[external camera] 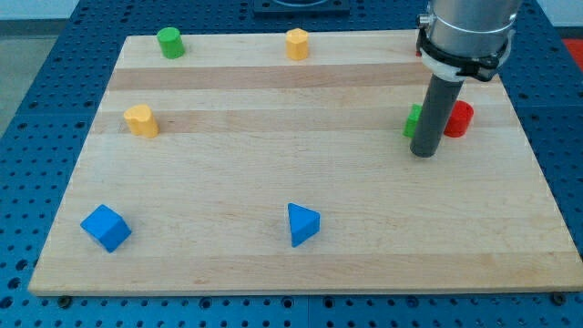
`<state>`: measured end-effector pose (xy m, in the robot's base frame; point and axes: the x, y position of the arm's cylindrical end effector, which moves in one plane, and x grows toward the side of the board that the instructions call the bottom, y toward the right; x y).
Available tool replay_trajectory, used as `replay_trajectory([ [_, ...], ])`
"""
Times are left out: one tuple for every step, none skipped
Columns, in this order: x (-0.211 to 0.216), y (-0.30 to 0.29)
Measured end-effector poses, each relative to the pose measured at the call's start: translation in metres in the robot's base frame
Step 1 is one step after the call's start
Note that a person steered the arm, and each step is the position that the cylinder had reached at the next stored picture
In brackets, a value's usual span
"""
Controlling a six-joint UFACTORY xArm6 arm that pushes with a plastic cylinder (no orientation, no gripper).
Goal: Move the blue cube towards up
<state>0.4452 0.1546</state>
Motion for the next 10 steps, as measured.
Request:
replay_trajectory([
  [-0.005,0.0],
  [-0.006,-0.002],
  [0.001,-0.002],
  [0.049,-0.002],
  [0.102,-0.006],
  [0.16,-0.03],
  [0.173,-0.048],
  [0.174,-0.093],
  [0.173,-0.153],
  [0.173,-0.221],
])
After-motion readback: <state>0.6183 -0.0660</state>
